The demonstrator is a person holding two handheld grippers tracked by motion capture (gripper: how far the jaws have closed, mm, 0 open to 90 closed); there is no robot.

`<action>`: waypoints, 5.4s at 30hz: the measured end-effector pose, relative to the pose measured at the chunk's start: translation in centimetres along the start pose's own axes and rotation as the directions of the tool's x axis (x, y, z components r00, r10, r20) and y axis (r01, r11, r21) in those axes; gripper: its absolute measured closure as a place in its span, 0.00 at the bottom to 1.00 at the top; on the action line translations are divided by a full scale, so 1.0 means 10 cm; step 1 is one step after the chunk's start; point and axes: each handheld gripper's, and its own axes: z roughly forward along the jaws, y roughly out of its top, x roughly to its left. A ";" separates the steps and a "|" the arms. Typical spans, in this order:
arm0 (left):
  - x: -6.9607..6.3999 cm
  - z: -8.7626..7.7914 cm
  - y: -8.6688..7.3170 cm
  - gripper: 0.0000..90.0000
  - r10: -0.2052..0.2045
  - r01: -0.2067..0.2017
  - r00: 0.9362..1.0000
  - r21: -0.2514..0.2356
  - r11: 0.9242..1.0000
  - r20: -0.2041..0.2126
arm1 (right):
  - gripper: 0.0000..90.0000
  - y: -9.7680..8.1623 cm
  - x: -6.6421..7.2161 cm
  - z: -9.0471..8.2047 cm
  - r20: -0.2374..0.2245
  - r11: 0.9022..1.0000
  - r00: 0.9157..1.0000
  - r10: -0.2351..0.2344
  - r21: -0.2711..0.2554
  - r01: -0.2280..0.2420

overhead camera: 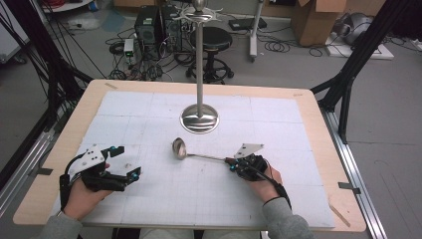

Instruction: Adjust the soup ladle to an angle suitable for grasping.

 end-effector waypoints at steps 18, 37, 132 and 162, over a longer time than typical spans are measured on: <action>0.00 -0.01 0.00 0.02 0.007 -0.007 1.000 -0.015 1.000 -0.008 | 1.00 0.31 0.07 0.10 -0.092 0.992 0.995 0.027 -0.123 -0.039; -0.01 -0.04 -0.03 0.02 0.003 -0.003 1.000 0.008 1.000 -0.005 | 1.00 0.78 0.01 0.69 -0.170 0.982 0.980 0.105 -0.137 -0.129; -0.06 -0.12 -0.06 0.02 0.019 -0.020 1.000 0.022 1.000 0.012 | 1.00 0.34 0.70 0.22 -0.278 0.998 0.958 -0.066 0.003 0.069; -0.06 -0.08 -0.06 0.02 0.030 -0.031 0.999 0.038 0.999 0.016 | 1.00 -0.25 0.23 -0.58 -0.182 0.993 0.978 0.100 -0.051 -0.110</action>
